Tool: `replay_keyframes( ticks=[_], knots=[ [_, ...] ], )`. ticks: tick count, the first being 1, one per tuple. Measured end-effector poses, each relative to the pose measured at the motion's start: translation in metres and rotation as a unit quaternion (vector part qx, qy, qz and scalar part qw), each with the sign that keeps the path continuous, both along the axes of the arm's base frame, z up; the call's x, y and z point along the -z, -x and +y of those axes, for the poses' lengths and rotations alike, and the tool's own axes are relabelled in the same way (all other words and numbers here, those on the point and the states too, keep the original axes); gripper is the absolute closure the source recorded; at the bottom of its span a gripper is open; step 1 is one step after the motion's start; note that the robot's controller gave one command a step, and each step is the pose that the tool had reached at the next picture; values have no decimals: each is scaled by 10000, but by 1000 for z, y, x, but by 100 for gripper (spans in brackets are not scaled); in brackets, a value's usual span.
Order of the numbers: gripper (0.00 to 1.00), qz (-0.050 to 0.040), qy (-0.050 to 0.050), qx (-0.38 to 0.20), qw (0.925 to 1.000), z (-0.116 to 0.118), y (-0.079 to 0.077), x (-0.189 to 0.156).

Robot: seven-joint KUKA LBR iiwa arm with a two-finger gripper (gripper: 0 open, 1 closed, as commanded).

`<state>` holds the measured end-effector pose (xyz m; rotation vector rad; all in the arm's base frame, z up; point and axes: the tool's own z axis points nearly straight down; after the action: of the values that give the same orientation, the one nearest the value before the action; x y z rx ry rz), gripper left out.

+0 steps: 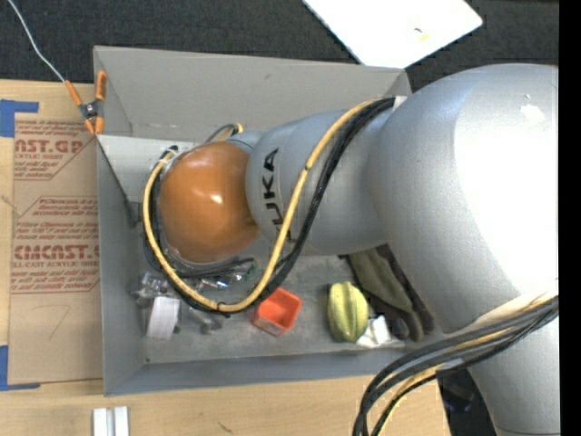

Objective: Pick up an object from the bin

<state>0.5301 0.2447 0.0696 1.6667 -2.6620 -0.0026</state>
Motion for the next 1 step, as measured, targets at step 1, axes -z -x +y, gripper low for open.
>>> replay_keyframes(
  ticks=[1],
  knots=[
    [100,-15,-31,-224,9997,3,3,0]
  ],
)
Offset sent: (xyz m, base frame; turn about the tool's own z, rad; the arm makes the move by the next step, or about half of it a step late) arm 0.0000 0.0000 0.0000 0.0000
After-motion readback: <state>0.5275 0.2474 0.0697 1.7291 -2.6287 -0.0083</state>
